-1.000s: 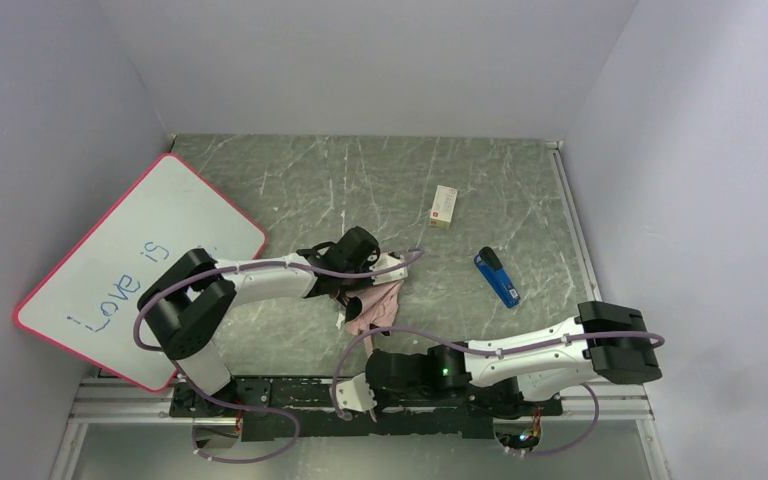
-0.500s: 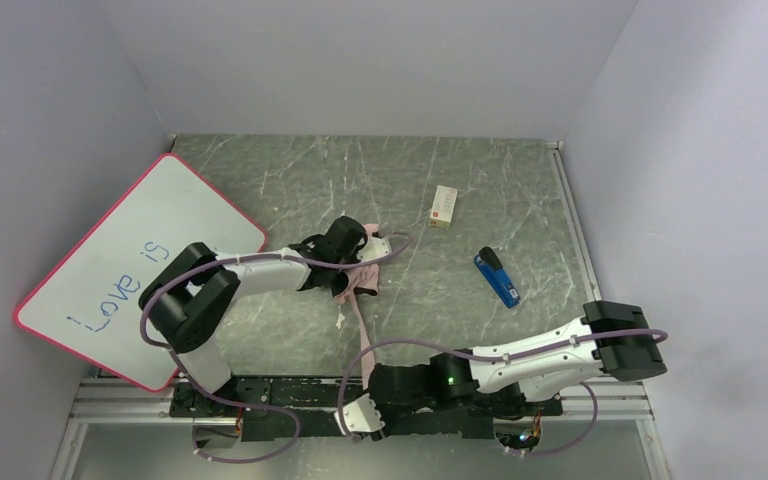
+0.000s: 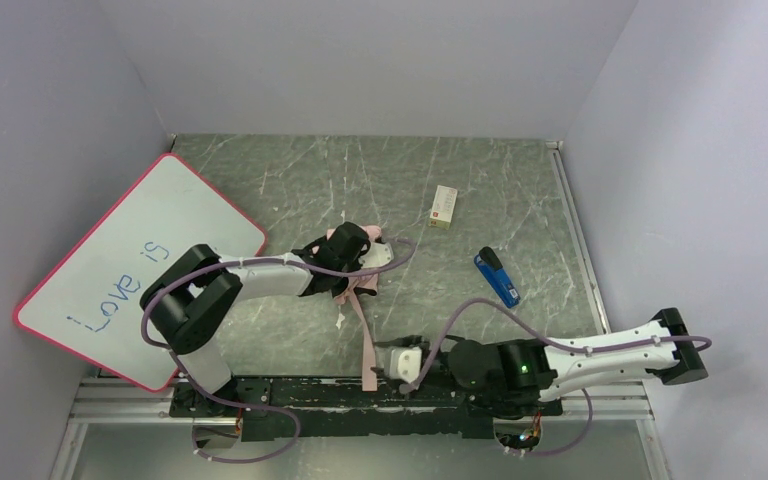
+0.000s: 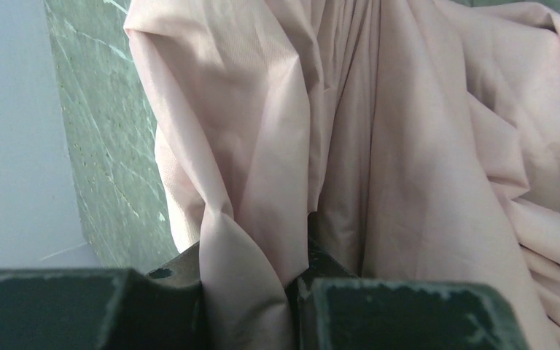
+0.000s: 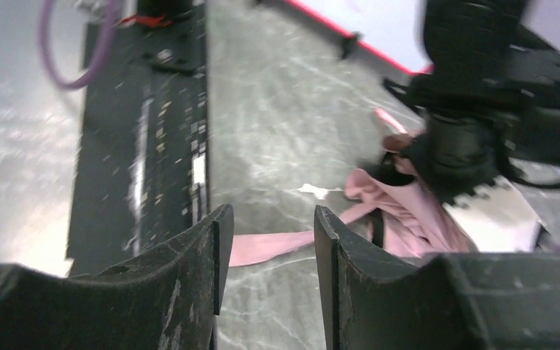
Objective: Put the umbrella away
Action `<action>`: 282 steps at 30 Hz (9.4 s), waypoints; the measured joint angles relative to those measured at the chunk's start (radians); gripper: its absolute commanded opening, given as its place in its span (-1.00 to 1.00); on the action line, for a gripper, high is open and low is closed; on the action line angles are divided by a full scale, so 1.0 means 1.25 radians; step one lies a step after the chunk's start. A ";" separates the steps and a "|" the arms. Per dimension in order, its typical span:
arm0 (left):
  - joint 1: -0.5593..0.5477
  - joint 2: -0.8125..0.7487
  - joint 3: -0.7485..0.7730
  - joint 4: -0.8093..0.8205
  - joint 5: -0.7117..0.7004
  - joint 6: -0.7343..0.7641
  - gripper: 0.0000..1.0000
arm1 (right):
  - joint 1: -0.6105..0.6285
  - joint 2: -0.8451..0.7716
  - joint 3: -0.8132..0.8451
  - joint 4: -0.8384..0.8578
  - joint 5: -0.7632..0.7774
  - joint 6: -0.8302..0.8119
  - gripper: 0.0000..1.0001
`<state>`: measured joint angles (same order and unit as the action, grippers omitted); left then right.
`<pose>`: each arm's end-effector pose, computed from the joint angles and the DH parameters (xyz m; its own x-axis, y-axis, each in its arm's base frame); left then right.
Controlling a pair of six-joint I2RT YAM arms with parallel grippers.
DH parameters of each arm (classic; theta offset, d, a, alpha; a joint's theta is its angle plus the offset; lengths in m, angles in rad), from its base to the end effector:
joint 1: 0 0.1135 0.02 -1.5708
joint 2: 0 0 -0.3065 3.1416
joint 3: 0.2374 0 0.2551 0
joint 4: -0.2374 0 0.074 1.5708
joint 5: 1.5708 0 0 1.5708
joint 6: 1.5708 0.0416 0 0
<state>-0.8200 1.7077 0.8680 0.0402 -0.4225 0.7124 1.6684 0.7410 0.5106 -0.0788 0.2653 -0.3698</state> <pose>0.2513 -0.2443 0.1923 -0.0617 0.9401 -0.3354 0.6768 0.2864 0.6781 -0.0045 0.1580 0.2874 0.3836 -0.3382 -0.8593 -0.9075 0.0346 -0.4187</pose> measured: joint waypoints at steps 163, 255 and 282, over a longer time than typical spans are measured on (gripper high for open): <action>0.342 -0.131 0.188 -0.226 0.715 -0.266 0.62 | -0.492 0.863 0.230 0.332 0.133 -0.322 -0.90; 0.166 0.138 0.262 -0.465 0.701 0.010 -0.90 | -0.286 0.477 0.011 -0.006 0.093 0.988 0.13; 0.165 0.130 0.252 -0.440 0.671 -0.020 -0.90 | -0.255 0.419 0.009 -0.108 0.105 1.103 -1.00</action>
<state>-0.6132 1.8698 1.1835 -0.5102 0.4164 0.6868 1.3491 1.2648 0.5220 -0.2142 0.3965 1.0084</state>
